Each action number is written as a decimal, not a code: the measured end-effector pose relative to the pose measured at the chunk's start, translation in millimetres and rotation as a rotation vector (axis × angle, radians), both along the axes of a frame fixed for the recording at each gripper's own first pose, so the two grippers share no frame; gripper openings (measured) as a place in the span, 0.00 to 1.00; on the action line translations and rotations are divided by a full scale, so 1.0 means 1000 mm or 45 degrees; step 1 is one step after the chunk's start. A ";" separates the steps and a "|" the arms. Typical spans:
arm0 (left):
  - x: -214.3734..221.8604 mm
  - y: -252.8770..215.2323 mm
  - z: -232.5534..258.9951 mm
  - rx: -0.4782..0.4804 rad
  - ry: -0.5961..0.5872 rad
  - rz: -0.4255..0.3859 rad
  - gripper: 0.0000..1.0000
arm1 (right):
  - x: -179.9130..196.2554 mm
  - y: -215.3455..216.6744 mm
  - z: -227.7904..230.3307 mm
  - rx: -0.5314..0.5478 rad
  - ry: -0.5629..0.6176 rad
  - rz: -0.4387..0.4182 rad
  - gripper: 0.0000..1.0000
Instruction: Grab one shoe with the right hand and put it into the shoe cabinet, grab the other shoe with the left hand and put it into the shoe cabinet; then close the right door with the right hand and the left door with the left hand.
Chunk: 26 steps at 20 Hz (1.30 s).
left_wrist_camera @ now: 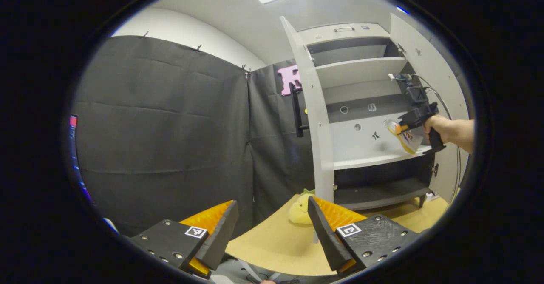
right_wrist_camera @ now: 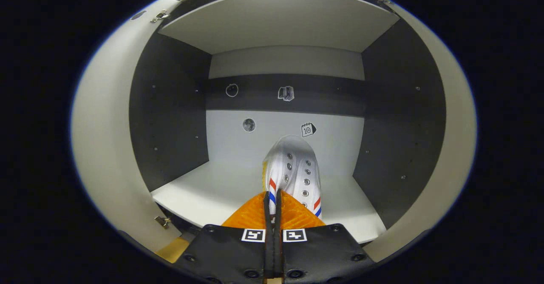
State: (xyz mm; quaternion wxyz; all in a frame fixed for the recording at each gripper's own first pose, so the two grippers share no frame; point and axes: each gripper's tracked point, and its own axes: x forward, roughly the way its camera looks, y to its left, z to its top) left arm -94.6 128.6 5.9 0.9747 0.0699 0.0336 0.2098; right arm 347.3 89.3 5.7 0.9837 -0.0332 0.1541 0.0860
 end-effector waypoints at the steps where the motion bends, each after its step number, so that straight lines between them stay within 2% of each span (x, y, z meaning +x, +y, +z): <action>1: -0.001 0.001 0.000 0.006 0.002 0.004 0.94 | 0.012 -0.002 -0.005 -0.016 0.014 -0.024 0.01; 6: -0.001 -0.004 -0.004 0.016 0.033 -0.003 0.94 | 0.045 -0.001 -0.036 -0.056 0.110 -0.105 0.01; 10: 0.011 -0.015 -0.009 0.023 0.056 -0.058 0.95 | 0.044 -0.004 -0.030 -0.068 0.083 -0.144 0.06; 12: 0.021 -0.024 -0.012 0.026 0.070 -0.106 0.94 | 0.036 0.000 -0.007 -0.084 -0.004 -0.113 0.21; 13: 0.025 -0.030 -0.016 0.019 0.074 -0.137 0.94 | 0.030 0.002 0.004 -0.102 -0.048 -0.088 0.40; 14: 0.032 -0.038 -0.018 0.007 0.077 -0.171 0.95 | 0.019 0.003 0.015 -0.115 -0.091 -0.070 0.51; 15: 0.039 -0.044 -0.019 -0.005 0.083 -0.207 0.95 | 0.007 0.003 0.027 -0.121 -0.135 -0.059 0.70; 16: 0.046 -0.050 -0.021 -0.012 0.091 -0.241 0.95 | -0.006 0.003 0.037 -0.117 -0.174 -0.049 0.82; 17: 0.053 -0.057 -0.025 -0.017 0.099 -0.277 0.94 | -0.018 0.000 0.048 -0.114 -0.220 -0.050 0.99; 22: 0.081 -0.101 -0.041 -0.074 0.136 -0.478 0.94 | -0.092 -0.020 0.082 -0.091 -0.384 -0.047 0.97; 26: 0.104 -0.138 -0.061 -0.103 0.192 -0.633 0.95 | -0.146 -0.044 0.074 -0.043 -0.348 -0.069 0.97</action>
